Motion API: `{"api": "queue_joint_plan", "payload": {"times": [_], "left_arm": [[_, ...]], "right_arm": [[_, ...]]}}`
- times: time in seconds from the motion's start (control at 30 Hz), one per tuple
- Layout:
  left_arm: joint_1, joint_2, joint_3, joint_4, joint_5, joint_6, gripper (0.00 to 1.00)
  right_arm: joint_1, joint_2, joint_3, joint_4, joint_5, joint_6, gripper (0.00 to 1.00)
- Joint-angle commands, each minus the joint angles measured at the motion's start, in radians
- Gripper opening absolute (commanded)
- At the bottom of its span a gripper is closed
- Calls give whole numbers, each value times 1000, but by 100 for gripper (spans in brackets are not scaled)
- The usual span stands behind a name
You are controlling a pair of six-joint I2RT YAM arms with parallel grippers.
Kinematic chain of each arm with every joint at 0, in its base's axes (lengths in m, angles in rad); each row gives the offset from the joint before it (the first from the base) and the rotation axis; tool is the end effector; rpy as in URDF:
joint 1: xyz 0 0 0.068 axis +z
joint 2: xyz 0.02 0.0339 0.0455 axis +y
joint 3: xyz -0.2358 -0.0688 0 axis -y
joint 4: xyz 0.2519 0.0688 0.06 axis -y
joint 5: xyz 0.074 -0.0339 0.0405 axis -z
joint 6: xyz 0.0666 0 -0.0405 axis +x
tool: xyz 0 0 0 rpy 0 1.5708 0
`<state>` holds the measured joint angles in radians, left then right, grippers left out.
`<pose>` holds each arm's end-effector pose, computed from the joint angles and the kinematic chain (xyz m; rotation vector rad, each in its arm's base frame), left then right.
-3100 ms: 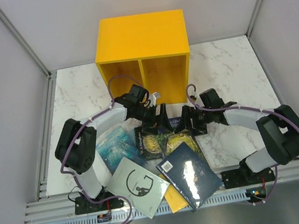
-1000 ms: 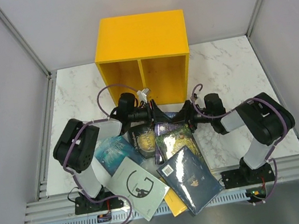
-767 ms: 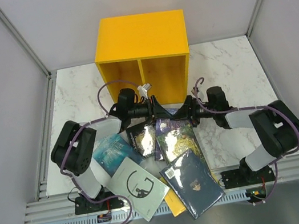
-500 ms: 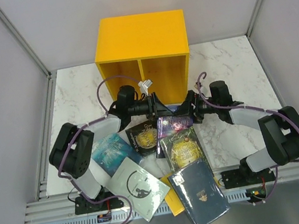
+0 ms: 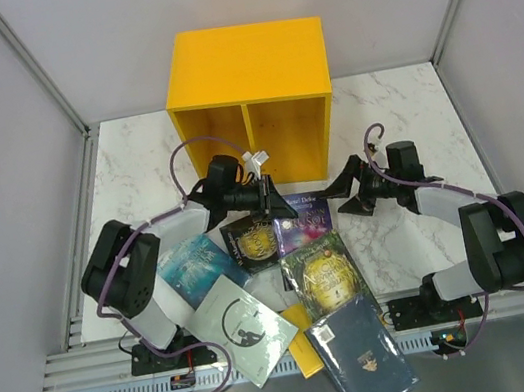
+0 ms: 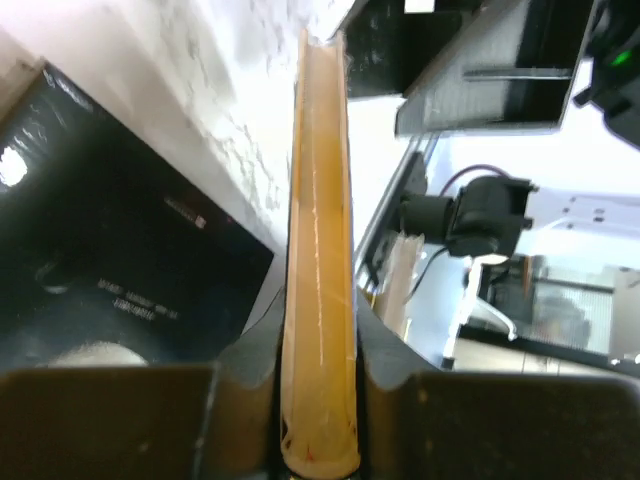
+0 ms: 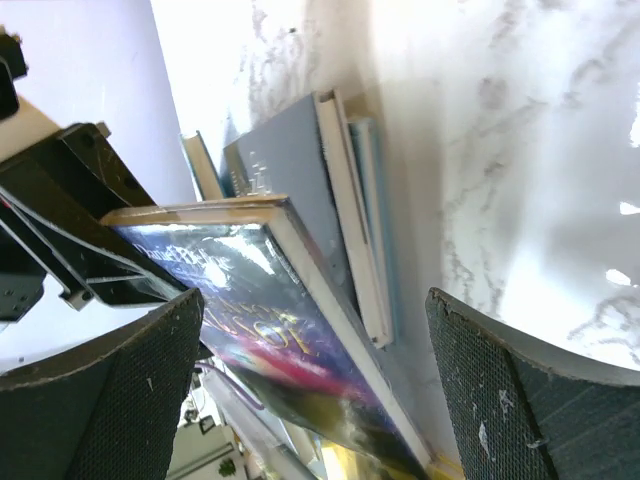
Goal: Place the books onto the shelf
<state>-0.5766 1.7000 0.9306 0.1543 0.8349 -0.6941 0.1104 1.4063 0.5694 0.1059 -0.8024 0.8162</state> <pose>0.2833 -0.2431 0.1467 0.4035 2.3935 -1.5715 0.2772 0.0789 0.1189 0.3996 2.3892 1.3781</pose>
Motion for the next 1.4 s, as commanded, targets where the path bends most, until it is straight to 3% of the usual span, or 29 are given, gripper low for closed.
{"api": "queue_joint_plan", "payload": {"times": [0.0, 0.23, 0.27, 0.47, 0.67, 0.87, 1.07, 1.37], "left_arm": [[-28, -57, 20, -143, 37, 86, 2], [-28, -111, 71, -148, 27, 90, 2], [-28, -140, 83, -326, -146, 144, 2], [-28, -267, 183, -501, -319, 245, 2], [-26, -401, 273, -628, -402, 292, 2], [-26, -447, 414, -739, -407, 326, 2], [-9, -406, 580, -777, -284, 305, 2], [41, -358, 661, -776, -154, 234, 2]], "right_arm": [[-12, -15, -14, -15, 11, -35, 94], [-12, -21, -8, -14, 20, -29, 94], [-14, -21, -6, -14, 23, -29, 94], [-14, -18, 6, -15, 34, -29, 93], [-15, 9, 21, -14, 43, -40, 93], [-14, 14, 35, 12, 16, -34, 93], [-15, -116, 47, 274, -122, 188, 97], [-14, -290, 80, 554, -118, 521, 98]]}}
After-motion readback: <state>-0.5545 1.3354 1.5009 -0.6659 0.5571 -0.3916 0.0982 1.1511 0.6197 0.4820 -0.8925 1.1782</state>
